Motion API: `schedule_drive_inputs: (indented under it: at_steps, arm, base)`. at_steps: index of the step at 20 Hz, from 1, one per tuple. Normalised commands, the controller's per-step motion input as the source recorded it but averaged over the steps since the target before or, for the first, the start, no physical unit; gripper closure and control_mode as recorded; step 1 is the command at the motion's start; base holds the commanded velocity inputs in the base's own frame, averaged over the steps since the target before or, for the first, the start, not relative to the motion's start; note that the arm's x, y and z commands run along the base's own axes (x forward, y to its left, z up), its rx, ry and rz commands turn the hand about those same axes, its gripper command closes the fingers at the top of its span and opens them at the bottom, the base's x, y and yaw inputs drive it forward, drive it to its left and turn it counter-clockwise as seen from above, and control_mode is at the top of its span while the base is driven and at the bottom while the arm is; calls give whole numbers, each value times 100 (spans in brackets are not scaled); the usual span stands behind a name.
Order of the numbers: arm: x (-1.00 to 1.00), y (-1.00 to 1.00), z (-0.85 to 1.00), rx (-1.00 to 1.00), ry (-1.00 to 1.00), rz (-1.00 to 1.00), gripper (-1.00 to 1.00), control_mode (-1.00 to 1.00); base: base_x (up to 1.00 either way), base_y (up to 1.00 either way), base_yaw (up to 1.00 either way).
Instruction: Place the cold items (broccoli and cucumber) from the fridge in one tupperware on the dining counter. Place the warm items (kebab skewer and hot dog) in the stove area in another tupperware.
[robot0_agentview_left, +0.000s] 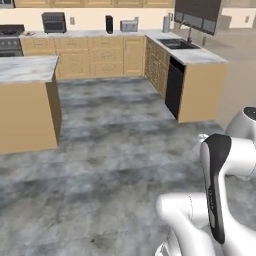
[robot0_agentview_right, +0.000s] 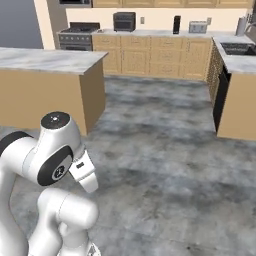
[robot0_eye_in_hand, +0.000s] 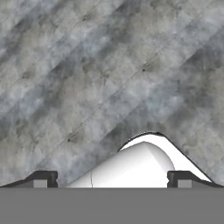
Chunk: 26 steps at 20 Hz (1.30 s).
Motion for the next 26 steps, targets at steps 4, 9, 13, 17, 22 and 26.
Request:
schedule_drive_inputs:
  at_steps: [4, 9, 13, 17, 22, 26]
  arm:
    - [0, 0, 0, 0, 0, 0, -100, 100]
    - [0, 0, 0, 0, 0, 0, -100, 100]
    - [0, 0, 0, 0, 0, 0, -100, 100]
    - [0, 0, 0, 0, 0, 0, -100, 100]
    - [0, 0, 0, 0, 0, 0, -100, 100]
    - [0, 0, 0, 0, 0, 0, -100, 100]
  base:
    - [100, -37, 0]
    - [100, -28, 0]
    - [100, -22, 0]
    - [100, -24, 0]
    - [100, -22, 0]
    - [100, -18, 0]
